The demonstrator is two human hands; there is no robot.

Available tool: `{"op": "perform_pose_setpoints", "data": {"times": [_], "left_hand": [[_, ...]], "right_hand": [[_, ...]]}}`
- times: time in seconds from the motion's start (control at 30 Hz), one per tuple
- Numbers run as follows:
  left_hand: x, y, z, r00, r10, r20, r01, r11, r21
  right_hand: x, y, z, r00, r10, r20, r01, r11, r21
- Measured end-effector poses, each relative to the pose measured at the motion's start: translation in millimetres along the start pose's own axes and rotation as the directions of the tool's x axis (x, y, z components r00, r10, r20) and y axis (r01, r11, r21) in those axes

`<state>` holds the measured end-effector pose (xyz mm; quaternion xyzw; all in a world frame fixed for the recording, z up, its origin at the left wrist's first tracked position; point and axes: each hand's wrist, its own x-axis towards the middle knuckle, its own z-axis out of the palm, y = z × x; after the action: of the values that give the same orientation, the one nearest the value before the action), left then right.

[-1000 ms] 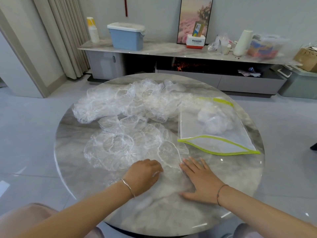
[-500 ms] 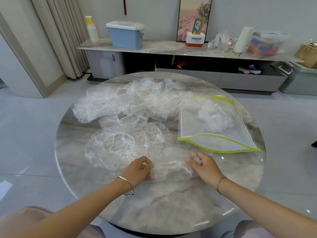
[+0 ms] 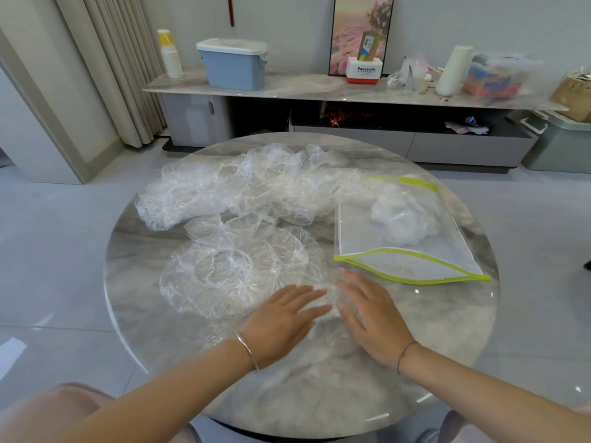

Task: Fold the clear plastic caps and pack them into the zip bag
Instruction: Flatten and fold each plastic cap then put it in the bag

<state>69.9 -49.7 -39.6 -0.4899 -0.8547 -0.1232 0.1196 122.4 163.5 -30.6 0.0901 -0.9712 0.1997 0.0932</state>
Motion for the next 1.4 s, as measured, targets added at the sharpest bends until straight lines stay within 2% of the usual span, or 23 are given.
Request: {"op": "perform_pose_setpoints", "data": {"times": [0.03,0.1,0.2,0.4,0.53,0.6,0.67,0.73,0.8,0.87,0.97,1.03,1.07,1.2,1.23,1.3,1.33,1.4], "left_hand": [[0,3,6,0.997,0.011,0.081,-0.014,0.999,0.035],[-3,6,18,0.974,-0.076,0.214,0.066,0.996,0.052],[-9,1,27,0.933,-0.196,0.302,0.183,0.981,0.072],[-7,-2,31,0.901,-0.238,0.362,0.235,0.971,0.054],[-6,-4,32,0.903,-0.246,0.353,0.233,0.969,0.078],[-5,-2,31,0.912,-0.173,0.373,0.17,0.985,0.04],[-4,-2,21,0.898,-0.143,0.417,0.179,0.983,-0.048],[-3,-6,9,0.91,-0.141,0.39,0.168,0.985,-0.035],[-4,-13,2,0.944,-0.135,0.303,0.141,0.99,0.003],[-7,-20,0,0.96,-0.141,0.243,0.152,0.988,-0.027],[-3,-15,-9,0.966,-0.139,0.218,0.163,0.982,-0.098],[-1,-9,-15,0.937,-0.176,0.302,0.221,0.968,-0.122],[0,-8,-18,0.926,-0.187,0.329,0.238,0.964,-0.12],[0,-11,-20,0.922,-0.185,0.339,0.246,0.959,-0.144],[-1,-12,-20,0.923,-0.173,0.344,0.238,0.958,-0.157],[0,-15,-21,0.922,-0.154,0.355,0.238,0.949,-0.208],[0,-16,-23,0.92,-0.154,0.361,0.253,0.936,-0.244],[1,-16,-25,0.913,-0.173,0.371,0.289,0.914,-0.285]], "right_hand": [[-2,-2,5,0.996,-0.012,0.09,0.013,1.0,-0.017],[-6,0,15,0.97,0.032,0.241,-0.015,0.997,-0.072],[-5,8,23,0.944,0.07,0.322,-0.02,0.988,-0.155],[-6,12,27,0.937,0.06,0.343,-0.009,0.989,-0.149],[-8,15,32,0.964,0.017,0.266,0.025,0.987,-0.156],[-7,15,33,0.956,0.019,0.293,0.027,0.988,-0.153],[-7,15,29,0.942,0.027,0.334,0.025,0.988,-0.152],[-5,12,20,0.954,0.008,0.301,0.032,0.991,-0.129],[-4,3,9,0.976,-0.101,0.192,0.113,0.992,-0.053],[-5,-3,2,0.958,-0.266,0.103,0.266,0.964,0.01],[-11,-7,2,0.863,-0.477,0.168,0.485,0.874,-0.01],[-14,-4,9,0.821,-0.529,0.213,0.556,0.825,-0.095],[-15,-3,11,0.826,-0.526,0.204,0.554,0.824,-0.119],[-12,-3,12,0.882,-0.456,0.123,0.468,0.879,-0.093],[-12,-3,10,0.91,-0.399,0.116,0.405,0.913,-0.041],[-15,-5,3,0.98,-0.182,0.076,0.168,0.971,0.17],[-16,-3,1,0.996,-0.044,0.081,0.016,0.95,0.312],[-15,-4,-4,0.973,0.2,0.117,-0.23,0.784,0.577]]}}
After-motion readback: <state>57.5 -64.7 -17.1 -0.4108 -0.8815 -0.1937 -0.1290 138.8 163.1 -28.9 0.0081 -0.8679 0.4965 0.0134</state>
